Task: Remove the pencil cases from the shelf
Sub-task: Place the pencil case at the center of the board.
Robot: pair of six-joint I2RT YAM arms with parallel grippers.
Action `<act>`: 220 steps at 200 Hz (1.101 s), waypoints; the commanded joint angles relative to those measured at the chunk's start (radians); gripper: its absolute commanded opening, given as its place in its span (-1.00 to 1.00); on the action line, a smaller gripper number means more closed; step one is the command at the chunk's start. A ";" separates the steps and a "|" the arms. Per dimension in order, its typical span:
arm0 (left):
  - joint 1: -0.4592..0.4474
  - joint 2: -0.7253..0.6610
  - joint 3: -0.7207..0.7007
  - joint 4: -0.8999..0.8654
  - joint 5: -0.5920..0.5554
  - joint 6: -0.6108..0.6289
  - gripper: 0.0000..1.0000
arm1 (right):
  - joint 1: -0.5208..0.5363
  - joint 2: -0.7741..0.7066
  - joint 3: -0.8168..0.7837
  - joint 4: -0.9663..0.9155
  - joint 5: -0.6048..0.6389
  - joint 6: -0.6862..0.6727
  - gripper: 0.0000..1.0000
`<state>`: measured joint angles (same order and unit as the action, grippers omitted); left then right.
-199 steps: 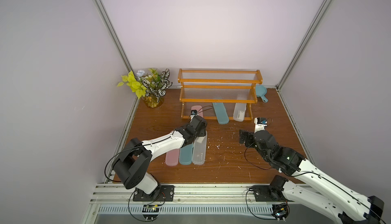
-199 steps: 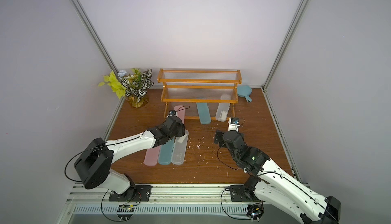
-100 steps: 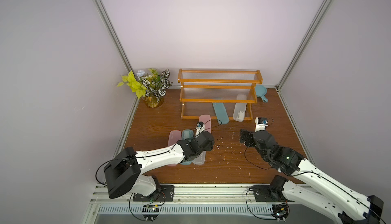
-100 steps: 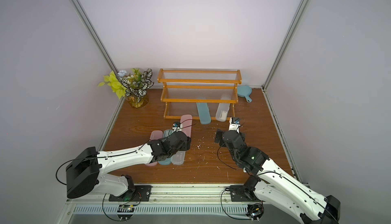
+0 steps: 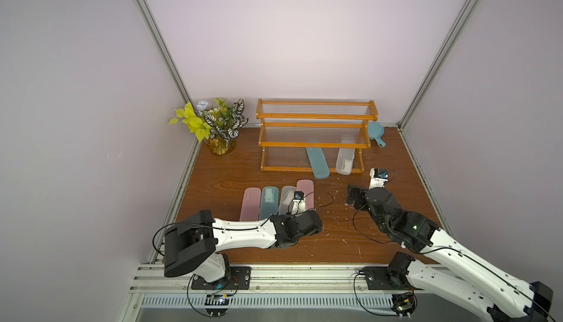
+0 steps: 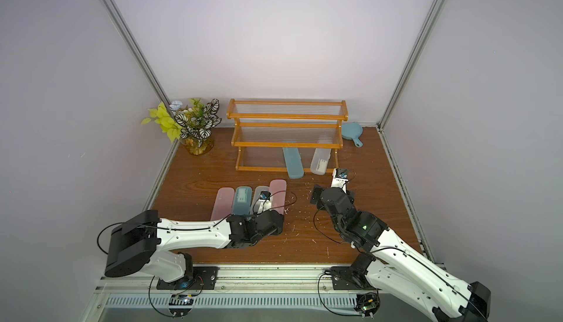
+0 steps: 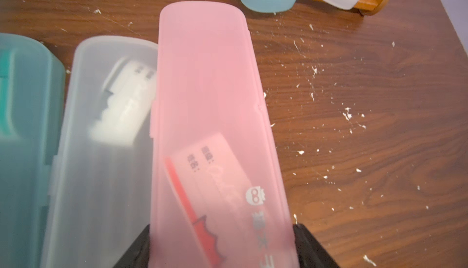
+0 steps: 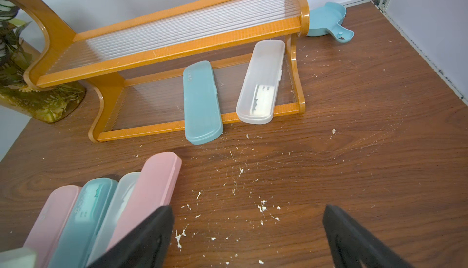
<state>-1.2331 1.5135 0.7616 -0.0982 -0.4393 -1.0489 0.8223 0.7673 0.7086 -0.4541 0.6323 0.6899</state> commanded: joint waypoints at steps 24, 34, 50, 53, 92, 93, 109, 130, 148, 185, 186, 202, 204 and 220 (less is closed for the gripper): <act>-0.048 0.035 0.009 0.035 -0.048 -0.056 0.16 | -0.005 -0.059 0.024 -0.054 0.037 0.059 0.98; -0.053 0.039 0.001 0.039 -0.057 -0.071 0.16 | -0.005 -0.067 0.026 -0.066 0.032 0.069 0.98; -0.062 0.052 -0.010 0.042 -0.072 -0.091 0.16 | -0.004 -0.082 0.013 -0.075 0.019 0.070 0.98; -0.062 0.055 -0.012 0.043 -0.070 -0.094 0.16 | -0.004 -0.086 0.011 -0.080 0.018 0.073 0.98; -0.080 0.112 -0.010 0.068 -0.063 -0.091 0.17 | -0.004 -0.131 -0.004 -0.109 0.006 0.094 0.98; -0.080 0.115 -0.008 0.068 -0.063 -0.092 0.17 | -0.004 -0.132 -0.004 -0.109 0.005 0.095 0.98; -0.083 0.139 0.000 0.069 -0.058 -0.089 0.19 | -0.005 -0.150 -0.007 -0.119 -0.002 0.100 0.98; -0.083 0.164 0.002 0.064 -0.048 -0.091 0.33 | -0.004 -0.154 -0.005 -0.134 -0.014 0.100 0.98; -0.083 0.173 0.005 0.050 -0.038 -0.097 0.55 | -0.004 -0.149 -0.001 -0.142 -0.028 0.096 0.98; -0.084 0.158 0.032 -0.005 -0.035 -0.088 0.80 | -0.005 -0.114 0.010 -0.140 -0.066 0.082 0.98; -0.083 0.158 0.034 -0.008 -0.035 -0.087 0.80 | -0.004 -0.112 0.010 -0.138 -0.069 0.081 0.98; -0.083 0.137 0.060 -0.050 -0.039 -0.074 0.83 | -0.005 -0.086 0.012 -0.119 -0.114 0.051 0.98; -0.083 0.133 0.064 -0.058 -0.041 -0.073 0.83 | -0.005 -0.083 0.013 -0.116 -0.120 0.048 0.98; -0.083 0.087 0.084 -0.095 -0.047 -0.055 0.87 | -0.012 -0.051 0.012 -0.084 -0.175 0.018 0.98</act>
<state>-1.3087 1.6577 0.8043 -0.0902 -0.4793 -1.1305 0.8219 0.6792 0.7059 -0.5861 0.5411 0.7567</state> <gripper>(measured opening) 0.927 0.991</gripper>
